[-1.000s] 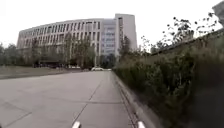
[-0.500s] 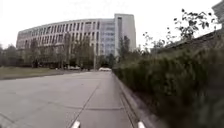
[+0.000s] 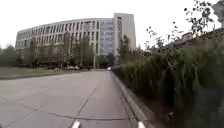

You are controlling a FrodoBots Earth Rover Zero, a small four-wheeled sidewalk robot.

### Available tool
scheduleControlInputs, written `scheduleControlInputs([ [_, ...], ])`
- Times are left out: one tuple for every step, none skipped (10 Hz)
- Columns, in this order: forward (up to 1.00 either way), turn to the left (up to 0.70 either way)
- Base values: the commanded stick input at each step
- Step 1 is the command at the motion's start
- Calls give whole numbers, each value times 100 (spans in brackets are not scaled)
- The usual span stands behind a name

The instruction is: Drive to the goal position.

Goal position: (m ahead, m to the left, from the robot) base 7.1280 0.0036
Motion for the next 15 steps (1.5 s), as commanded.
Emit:
scheduleControlInputs([
  [60, 0],
  [60, 0],
  [60, 0],
  [60, 0],
  [60, 0],
  [60, 0],
  [60, 0],
  [60, 0],
  [60, 0],
  [60, 0],
  [60, 0],
  [60, 0],
  [60, 0],
  [60, 0],
  [60, 0],
])
